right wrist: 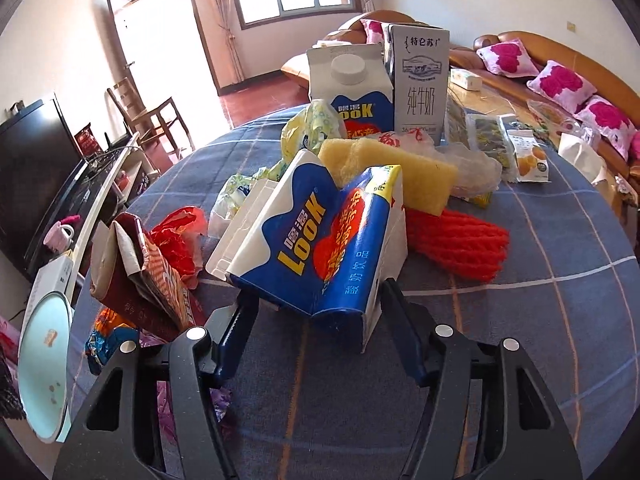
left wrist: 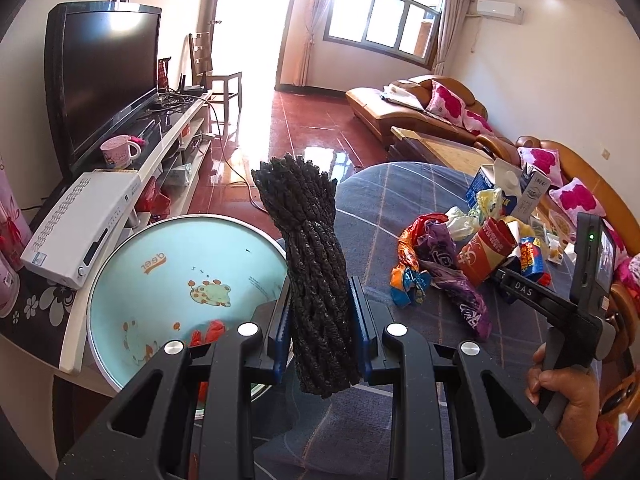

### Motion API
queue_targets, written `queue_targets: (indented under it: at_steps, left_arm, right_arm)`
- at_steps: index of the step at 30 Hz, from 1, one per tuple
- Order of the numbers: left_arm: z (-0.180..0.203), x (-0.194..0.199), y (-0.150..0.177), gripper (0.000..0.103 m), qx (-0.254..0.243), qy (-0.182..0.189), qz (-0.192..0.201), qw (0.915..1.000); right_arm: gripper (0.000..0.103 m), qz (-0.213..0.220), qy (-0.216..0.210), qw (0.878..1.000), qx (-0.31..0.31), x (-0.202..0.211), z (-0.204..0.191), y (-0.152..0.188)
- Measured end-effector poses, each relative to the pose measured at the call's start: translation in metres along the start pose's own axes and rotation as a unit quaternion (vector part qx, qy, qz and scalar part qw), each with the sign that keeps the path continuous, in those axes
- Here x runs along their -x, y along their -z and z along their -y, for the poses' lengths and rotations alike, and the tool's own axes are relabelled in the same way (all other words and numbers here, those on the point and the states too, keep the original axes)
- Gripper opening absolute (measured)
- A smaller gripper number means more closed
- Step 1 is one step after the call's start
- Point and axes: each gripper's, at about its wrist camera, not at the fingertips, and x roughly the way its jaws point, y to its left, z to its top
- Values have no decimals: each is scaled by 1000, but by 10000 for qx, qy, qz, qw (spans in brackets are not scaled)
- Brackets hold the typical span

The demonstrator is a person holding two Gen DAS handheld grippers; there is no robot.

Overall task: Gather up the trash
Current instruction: 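Grasp the blue-white LOOK tissue box with the right tool while the left tool holds the rope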

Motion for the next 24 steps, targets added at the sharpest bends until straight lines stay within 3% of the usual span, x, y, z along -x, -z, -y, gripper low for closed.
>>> queue_targets:
  at_steps: [11,21,22,23,24]
  left_arm:
    - [2,1,2,27,-27,65,6,10000]
    - [5,8,3,27,-56,165,29,9998]
    - [4,9,3,27,-54,157,44,9999]
    - [4,10,3,27,-48,147,60,9999]
    - [3,11,3,27,-45,143,70,9999]
  right_arm:
    - [58,574,-229,9981,3,52,9,8]
    - [57,568,-564,9965,-256,73,22,22]
    - [52,615,-579,9961,-264,78,23,23]
    - [25,697,-593,9955,-246,84,23,24]
    - [17,774,-623,9949,-199,91,22,23]
